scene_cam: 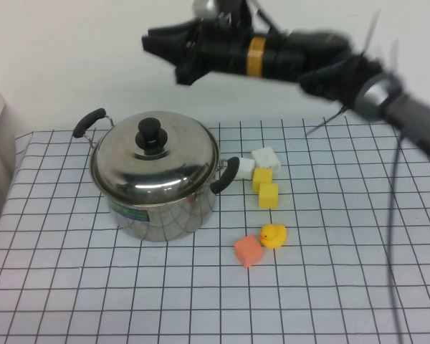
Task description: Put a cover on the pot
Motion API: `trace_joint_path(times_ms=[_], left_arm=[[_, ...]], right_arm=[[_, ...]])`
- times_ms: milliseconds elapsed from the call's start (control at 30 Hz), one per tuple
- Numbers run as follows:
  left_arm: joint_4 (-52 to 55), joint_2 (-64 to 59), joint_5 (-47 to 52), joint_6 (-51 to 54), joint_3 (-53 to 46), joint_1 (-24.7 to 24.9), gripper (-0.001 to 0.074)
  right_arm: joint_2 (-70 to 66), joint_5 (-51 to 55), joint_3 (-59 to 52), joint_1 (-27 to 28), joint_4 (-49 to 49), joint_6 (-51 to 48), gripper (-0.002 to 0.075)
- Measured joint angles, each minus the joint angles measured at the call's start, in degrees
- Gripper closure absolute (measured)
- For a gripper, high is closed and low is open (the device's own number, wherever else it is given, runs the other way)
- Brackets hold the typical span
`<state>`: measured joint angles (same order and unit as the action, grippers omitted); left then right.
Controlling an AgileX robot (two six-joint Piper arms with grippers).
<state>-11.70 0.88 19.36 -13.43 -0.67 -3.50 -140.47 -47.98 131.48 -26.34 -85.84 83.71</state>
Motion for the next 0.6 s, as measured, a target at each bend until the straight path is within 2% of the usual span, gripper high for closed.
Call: trace_joint_path(times_ms=[67,167,400,600], left_arm=[[0.0,0.0,0.0,0.0,0.0,0.0,0.0737],[0.0,0.0,0.0,0.0,0.0,0.0,0.0738],[0.0,0.0,0.0,0.1,0.0,0.0,0.0737],[0.0,0.0,0.0,0.1,0.0,0.0,0.0737]], right_arm=[[3.0,-5.9,0.0,1.1,-4.9,2.6,0.0664],[7.6,-13.1,0.1,1.8,-12.3,6.6,0.0701],[15.5,-21.6,0.1,1.8,-16.7,14.0,0.0712],[20.2,-22.8,-0.8,2.2,-17.0,14.1,0.0713]])
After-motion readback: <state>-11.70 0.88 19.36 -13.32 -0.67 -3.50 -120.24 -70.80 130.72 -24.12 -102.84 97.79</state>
